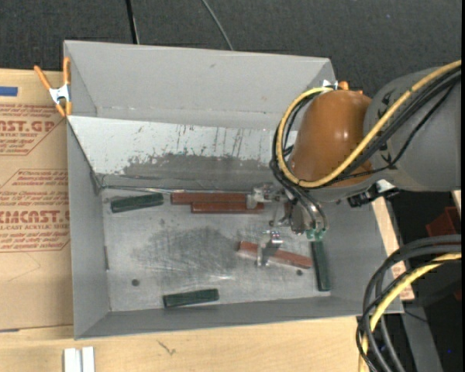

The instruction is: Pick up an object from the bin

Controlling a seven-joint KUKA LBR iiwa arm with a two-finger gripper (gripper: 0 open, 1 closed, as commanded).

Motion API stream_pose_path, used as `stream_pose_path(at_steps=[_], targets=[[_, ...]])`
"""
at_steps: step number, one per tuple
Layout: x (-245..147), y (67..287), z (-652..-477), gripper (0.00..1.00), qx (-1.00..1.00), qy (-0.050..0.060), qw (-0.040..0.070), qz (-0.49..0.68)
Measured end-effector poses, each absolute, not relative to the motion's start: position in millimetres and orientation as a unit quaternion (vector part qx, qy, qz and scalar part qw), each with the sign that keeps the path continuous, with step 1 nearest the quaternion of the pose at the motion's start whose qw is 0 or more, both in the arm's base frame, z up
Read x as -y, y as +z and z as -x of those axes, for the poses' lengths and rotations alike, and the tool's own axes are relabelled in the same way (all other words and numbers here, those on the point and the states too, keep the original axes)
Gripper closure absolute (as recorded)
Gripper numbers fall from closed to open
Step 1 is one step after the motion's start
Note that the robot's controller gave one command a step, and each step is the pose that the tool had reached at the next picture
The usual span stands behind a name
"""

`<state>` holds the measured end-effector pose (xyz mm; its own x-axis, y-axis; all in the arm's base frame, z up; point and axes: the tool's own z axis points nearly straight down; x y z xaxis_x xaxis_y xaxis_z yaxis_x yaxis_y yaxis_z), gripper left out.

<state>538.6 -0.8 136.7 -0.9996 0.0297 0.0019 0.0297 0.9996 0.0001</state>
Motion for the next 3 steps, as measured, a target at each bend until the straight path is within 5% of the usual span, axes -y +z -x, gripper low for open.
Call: stream_pose_path(at_steps=[1, 2, 3], targets=[[16.7, 120.7, -534.3, 0.00, 0.996, 0.000, -0.001, 0.088], [5.8, 70.1, -527.2, 0.00, 0.991, -0.001, -0.001, 0.134], [17.5, 72.4, -508.7, 1.00, 0.988, -0.002, 0.004, 0.153]])
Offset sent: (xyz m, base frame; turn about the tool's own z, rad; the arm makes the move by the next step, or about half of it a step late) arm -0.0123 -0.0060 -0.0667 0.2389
